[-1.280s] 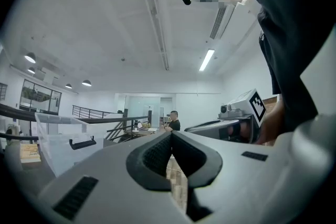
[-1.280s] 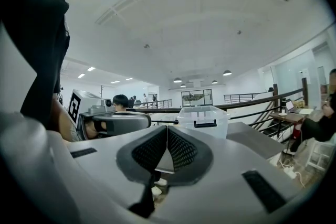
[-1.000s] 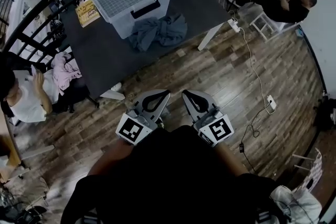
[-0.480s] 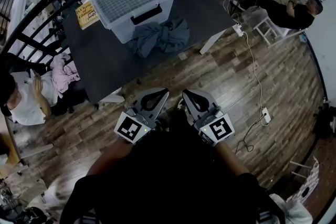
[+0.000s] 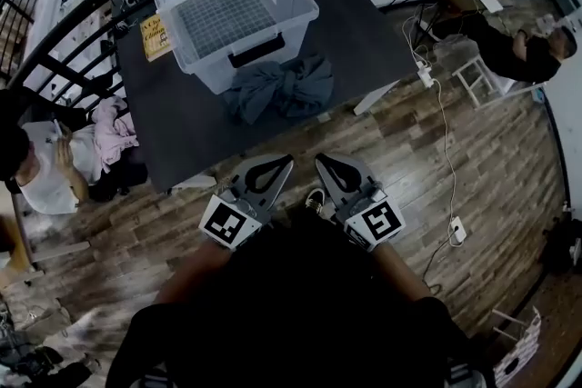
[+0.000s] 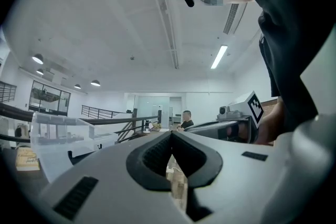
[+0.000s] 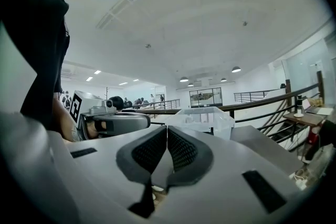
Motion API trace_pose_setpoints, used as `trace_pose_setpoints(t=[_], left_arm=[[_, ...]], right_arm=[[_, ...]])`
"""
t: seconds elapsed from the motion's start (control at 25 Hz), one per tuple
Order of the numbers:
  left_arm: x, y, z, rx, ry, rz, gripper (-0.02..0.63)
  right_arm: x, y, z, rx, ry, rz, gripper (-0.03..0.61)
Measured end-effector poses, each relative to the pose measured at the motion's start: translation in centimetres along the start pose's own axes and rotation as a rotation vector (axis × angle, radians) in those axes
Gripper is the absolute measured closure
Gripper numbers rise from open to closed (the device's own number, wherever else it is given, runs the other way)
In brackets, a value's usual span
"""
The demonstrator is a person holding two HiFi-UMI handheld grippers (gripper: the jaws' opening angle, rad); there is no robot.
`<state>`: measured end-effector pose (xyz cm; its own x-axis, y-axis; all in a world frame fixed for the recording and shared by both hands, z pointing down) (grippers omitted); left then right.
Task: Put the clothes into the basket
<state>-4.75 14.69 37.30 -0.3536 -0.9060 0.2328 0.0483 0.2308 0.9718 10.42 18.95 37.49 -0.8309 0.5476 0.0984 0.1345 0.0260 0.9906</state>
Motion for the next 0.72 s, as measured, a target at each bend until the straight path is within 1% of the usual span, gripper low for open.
trace_pose_setpoints(t=[0.24, 0.52, 0.72], left_arm=[[1.6, -0.4, -3.9, -0.006, -0.062, 0.000, 0.611], [2.7, 0.4, -7.3, 0.001, -0.147, 0.019, 0.611], [3.5, 0.4, -9.3, -0.039, -0.198, 0.003, 0.611]], right_arm=[[-4.7, 0.5, -1.3, 0.005, -0.048, -0.007, 0.561], [-9.0, 2.0, -2.1, 0.013, -0.108, -0.025, 0.560], [-11.2, 3.2, -2.8, 0.014, -0.163, -0.037, 0.560]])
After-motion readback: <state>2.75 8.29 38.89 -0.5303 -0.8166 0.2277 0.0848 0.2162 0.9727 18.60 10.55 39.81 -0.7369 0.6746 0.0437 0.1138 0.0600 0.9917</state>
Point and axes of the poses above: the fingertips, and each gripper's own axes: z backward along the fingers, x to its left, y out of its underside, the point moved 7 cm from there along z, backward along the fingers, and after that the axes turned 9 degrees about z, right-handed, at the moved point
